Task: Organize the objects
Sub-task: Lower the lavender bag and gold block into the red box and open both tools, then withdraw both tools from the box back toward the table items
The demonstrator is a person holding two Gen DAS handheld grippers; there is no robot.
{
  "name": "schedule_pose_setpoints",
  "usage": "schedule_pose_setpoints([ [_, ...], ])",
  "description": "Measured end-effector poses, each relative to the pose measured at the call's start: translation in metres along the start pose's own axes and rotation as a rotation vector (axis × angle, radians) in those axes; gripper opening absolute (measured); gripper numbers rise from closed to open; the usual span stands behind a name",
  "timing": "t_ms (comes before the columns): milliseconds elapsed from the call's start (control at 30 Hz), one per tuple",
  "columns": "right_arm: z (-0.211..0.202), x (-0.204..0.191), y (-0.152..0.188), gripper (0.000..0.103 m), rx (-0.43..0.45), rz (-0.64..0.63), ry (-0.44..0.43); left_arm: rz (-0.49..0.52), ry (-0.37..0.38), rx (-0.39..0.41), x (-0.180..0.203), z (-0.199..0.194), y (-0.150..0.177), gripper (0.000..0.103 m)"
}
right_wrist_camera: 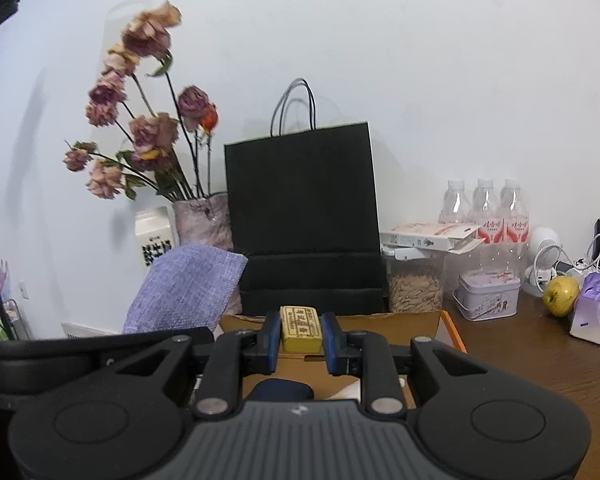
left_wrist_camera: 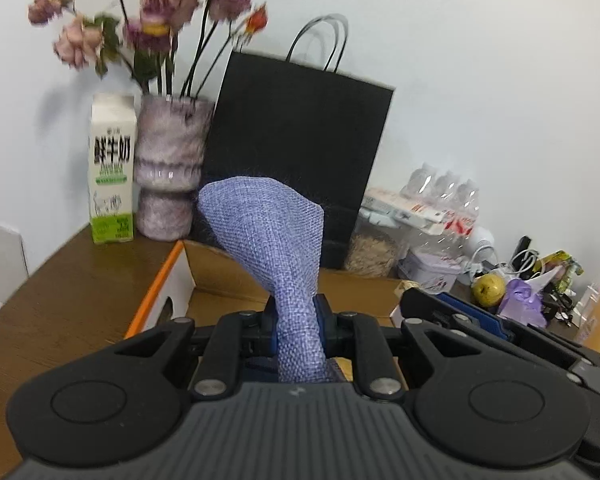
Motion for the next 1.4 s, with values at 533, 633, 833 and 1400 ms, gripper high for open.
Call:
schedule_pose_setpoints([
  [533, 0.067, 0.035, 0.029, 0.021, -0.133, 0.042, 0.080, -0.033, -0.063, -0.116, -0.026, 0.065, 0.014, 0.017],
  [633, 0.066, 0.034, 0.031, 0.021, -0.132, 0.032, 0.081, -0.017, -0.056, -0.107, -0.023, 0.064, 0.016, 0.018],
  [833, 0.066, 0.036, 0.030, 0.048, -0.142, 0.036, 0.113, -0.010, -0.084, -0.053, -0.022, 0.057, 0.013, 0.080],
  [1400, 0.045, 0.035, 0.019, 0.103, -0.109, 0.073, 0.103, -0.022, -0.117, 0.046, -0.014, 0.022, 0.002, 0.103],
])
Point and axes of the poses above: each gripper's, at about its wrist camera, not at the fingertips, and z roughly the way its jaws point, x to its right, y to its underside, the point moved 5 cm from there along z, roughly the way its jaws point, and after that the axes turned 8 degrees about -x, right-handed, at the moved point
